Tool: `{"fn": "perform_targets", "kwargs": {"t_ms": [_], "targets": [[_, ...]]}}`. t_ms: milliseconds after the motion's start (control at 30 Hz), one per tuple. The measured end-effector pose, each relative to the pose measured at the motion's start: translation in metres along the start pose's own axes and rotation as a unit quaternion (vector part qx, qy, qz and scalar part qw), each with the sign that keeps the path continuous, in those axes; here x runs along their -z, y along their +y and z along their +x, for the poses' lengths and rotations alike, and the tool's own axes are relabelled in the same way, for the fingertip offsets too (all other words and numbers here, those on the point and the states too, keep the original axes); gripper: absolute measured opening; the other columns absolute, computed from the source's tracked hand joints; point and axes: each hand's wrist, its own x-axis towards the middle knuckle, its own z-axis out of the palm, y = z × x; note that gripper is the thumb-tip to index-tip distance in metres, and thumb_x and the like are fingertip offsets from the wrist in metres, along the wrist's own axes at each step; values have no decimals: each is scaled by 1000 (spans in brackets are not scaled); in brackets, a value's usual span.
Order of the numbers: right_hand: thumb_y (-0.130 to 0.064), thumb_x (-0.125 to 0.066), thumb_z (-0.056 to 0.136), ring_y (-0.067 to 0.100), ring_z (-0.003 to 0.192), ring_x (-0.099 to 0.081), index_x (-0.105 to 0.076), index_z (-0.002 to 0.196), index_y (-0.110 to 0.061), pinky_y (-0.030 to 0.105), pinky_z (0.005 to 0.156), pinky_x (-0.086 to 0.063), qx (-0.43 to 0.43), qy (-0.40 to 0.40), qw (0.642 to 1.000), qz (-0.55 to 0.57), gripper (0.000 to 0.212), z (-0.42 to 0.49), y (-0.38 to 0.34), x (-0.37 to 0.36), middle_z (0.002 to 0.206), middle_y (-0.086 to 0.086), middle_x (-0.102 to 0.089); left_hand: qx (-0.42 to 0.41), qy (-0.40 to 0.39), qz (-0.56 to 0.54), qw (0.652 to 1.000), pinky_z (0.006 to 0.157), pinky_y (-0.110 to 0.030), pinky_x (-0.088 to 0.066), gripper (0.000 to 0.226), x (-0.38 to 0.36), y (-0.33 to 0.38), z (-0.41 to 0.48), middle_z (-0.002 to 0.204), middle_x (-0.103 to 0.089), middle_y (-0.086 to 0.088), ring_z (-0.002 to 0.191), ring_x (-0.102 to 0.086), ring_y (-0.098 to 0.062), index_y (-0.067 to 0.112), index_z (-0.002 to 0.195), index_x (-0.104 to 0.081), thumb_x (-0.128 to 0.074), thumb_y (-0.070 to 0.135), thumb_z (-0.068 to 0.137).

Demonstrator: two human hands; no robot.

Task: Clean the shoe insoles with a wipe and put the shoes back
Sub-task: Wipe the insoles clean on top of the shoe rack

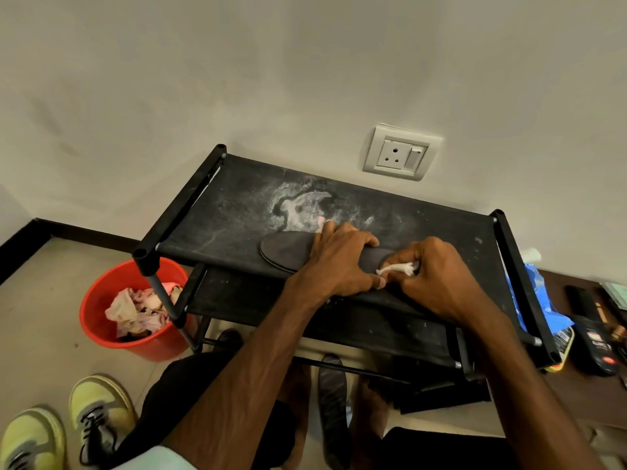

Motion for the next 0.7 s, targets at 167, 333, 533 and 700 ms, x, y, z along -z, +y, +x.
{"fn": "perform_targets", "kwargs": {"t_ms": [167,333,533,700], "targets": [[-26,-82,82,8,78,-72,-82,86,-35,40,78,-63,-19,-12,1000,0,10,6,-1,4,82,-13,-77,-7,-24,11,1000,116,-45,-25,86,3,-1,-1,145,-41,-1,134,-28,-25,33,152,-35,-76,54,79],[-26,-81,80,10,66,-69,-80,83,-37,37,66,-60,-12,77,997,-25,10,18,-6,-12,71,-10,-73,6,-50,-6,999,120,-50,-15,100,5,-1,0,151,-37,-1,143,-20,-28,28,160,-15,-75,50,82],[-25,-78,82,20,75,-71,-82,90,-31,41,71,-60,-14,112,993,-25,11,36,-13,-18,81,-3,-76,10,-42,-3,999,119,-49,-17,98,5,0,-1,153,-36,-2,144,-22,-28,23,157,-20,-76,51,82],[-23,-81,84,7,74,-71,-83,88,-32,42,73,-61,34,18,999,9,10,24,-2,-4,79,-10,-77,9,-21,-20,1000,119,-46,-20,97,2,1,0,149,-43,4,140,-25,-26,21,154,-27,-79,50,78]]}}
